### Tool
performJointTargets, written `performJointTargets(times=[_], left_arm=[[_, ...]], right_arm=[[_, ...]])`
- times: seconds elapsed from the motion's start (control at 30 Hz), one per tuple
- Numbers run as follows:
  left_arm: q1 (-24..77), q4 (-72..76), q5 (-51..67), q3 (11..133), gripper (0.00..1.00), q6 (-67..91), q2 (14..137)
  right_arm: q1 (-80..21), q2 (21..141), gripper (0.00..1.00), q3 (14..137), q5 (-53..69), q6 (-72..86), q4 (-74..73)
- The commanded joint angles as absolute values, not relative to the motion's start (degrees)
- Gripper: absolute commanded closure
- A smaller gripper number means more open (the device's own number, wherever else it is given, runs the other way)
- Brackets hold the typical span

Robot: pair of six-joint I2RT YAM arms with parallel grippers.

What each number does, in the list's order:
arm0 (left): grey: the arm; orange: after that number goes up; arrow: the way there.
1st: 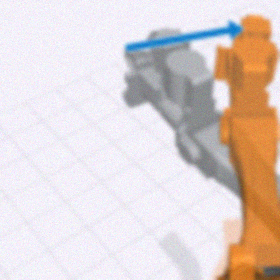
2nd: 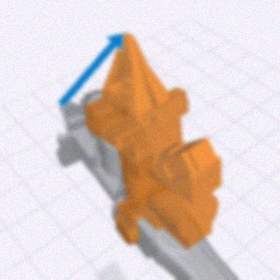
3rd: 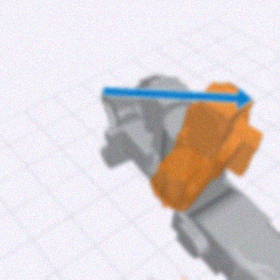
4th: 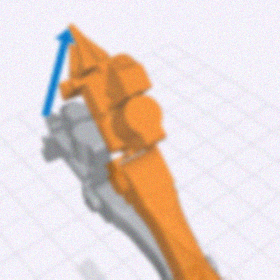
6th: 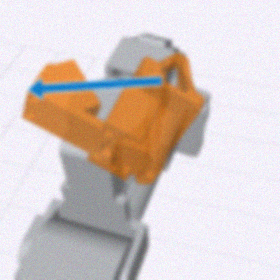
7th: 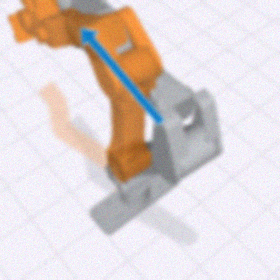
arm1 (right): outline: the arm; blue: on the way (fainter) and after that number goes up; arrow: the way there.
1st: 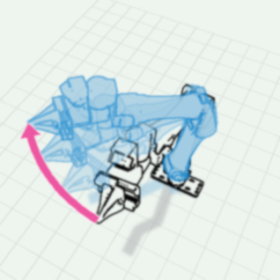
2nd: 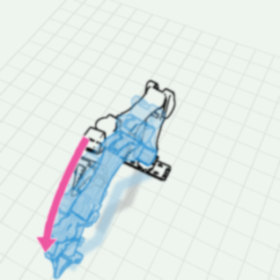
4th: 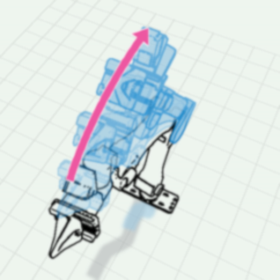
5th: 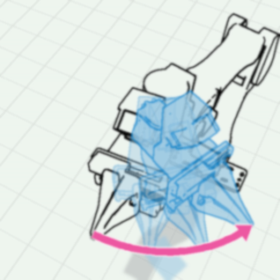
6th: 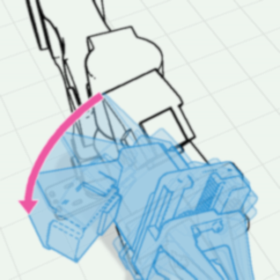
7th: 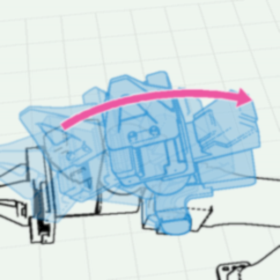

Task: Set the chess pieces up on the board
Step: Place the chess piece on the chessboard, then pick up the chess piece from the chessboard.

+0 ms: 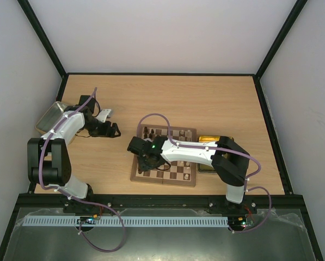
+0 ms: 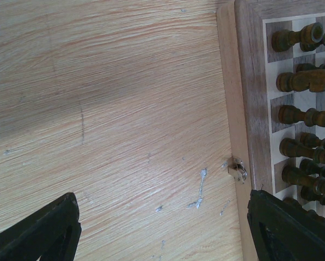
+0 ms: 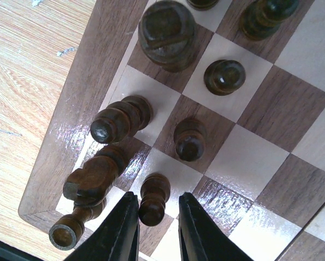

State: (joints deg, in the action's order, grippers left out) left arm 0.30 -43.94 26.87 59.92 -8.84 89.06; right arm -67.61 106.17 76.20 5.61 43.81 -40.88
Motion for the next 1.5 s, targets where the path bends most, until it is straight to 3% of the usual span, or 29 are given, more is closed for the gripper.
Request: performJointTargets(times=[0.0, 0.47, 0.67, 1.03, 1.47], left_arm=[[0.0, -43.9, 26.6, 59.1, 0.16, -8.7, 87.6], [0.0, -43.8, 26.5, 59.1, 0.16, -8.7, 87.1], [0.0, -43.8, 26.4, 59.1, 0.16, -8.5, 87.2], [0.0, -43.8, 26.3, 59.0, 0.16, -8.5, 87.5], [-0.5, -44.0, 26.7, 59.1, 0.16, -8.8, 88.6]], right_arm=[[-67.9, 103.9, 0.8, 77.6, 4.3, 44.5, -42.4], [-67.4, 99.6, 0.8, 80.4, 2.4, 45.3, -47.8], [-58.3, 96.7, 0.8, 80.1, 2.4, 44.7, -50.7], [-48.8, 112.0, 0.79, 95.2, -0.5, 35.1, -55.9], [-46.3, 115.2, 0.77, 93.9, 3.7, 35.1, -53.2]])
